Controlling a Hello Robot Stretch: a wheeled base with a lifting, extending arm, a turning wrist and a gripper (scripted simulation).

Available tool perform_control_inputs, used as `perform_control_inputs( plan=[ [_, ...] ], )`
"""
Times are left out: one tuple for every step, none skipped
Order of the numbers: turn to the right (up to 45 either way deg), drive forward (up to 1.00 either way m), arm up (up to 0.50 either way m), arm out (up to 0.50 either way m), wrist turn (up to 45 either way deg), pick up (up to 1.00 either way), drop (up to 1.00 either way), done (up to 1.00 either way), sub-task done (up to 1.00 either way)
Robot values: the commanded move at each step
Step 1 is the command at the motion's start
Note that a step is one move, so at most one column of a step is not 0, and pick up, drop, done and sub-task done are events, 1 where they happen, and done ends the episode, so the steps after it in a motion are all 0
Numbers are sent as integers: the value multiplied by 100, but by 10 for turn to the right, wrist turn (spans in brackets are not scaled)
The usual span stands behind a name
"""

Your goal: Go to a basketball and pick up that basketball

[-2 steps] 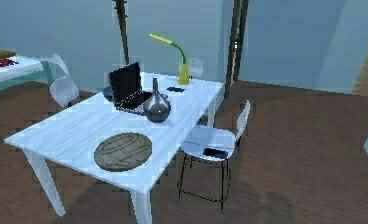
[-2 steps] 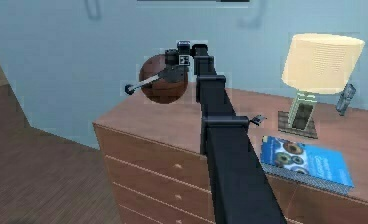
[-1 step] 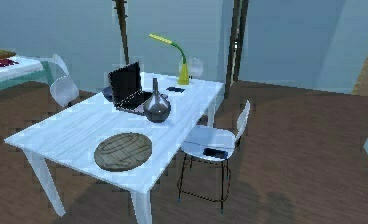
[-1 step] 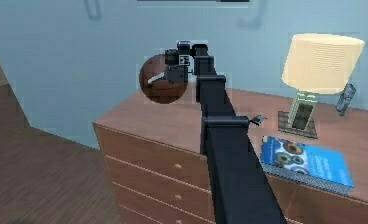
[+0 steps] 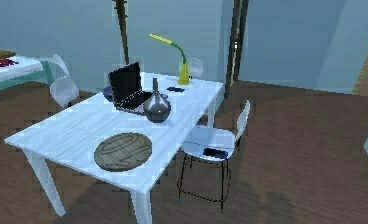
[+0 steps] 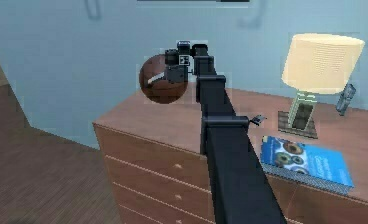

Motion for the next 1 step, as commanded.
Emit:
perform_control_inputs(
  plan=[
    [0, 0, 0, 0, 0, 0, 0, 100, 0]
  ],
)
